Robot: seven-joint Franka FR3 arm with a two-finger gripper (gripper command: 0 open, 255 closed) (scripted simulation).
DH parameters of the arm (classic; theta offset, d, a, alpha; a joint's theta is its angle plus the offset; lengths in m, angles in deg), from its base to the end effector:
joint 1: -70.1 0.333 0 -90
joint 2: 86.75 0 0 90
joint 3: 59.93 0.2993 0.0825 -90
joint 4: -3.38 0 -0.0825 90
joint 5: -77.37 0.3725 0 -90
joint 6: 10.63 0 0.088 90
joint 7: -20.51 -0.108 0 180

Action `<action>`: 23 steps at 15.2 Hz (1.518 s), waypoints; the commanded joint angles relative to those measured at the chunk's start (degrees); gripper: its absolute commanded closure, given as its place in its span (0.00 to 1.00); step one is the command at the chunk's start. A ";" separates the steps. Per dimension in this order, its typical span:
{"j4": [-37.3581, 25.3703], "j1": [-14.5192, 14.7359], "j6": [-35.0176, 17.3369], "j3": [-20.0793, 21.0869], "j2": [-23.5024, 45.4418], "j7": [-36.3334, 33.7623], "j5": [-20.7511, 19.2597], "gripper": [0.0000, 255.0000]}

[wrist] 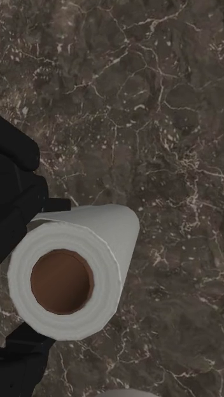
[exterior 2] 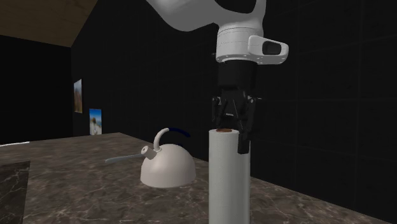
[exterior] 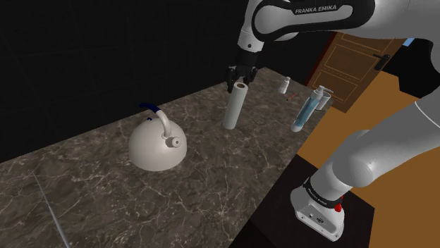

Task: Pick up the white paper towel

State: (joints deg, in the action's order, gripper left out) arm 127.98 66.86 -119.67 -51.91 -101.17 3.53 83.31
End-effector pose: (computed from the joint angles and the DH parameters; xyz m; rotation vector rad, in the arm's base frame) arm 0.4673 0.0498 0.4815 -3.0589 0.3884 0.0509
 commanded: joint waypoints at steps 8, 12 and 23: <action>0.12 -0.01 -0.21 0.00 0.08 0.02 0.00 1.00; -1.89 -0.02 2.11 -0.09 -0.23 -0.12 -0.07 1.00; -10.04 -0.14 10.57 -0.35 -0.57 -0.61 -0.29 1.00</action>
State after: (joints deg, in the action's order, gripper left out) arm 118.60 66.72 -109.82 -52.25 -101.69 2.99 83.03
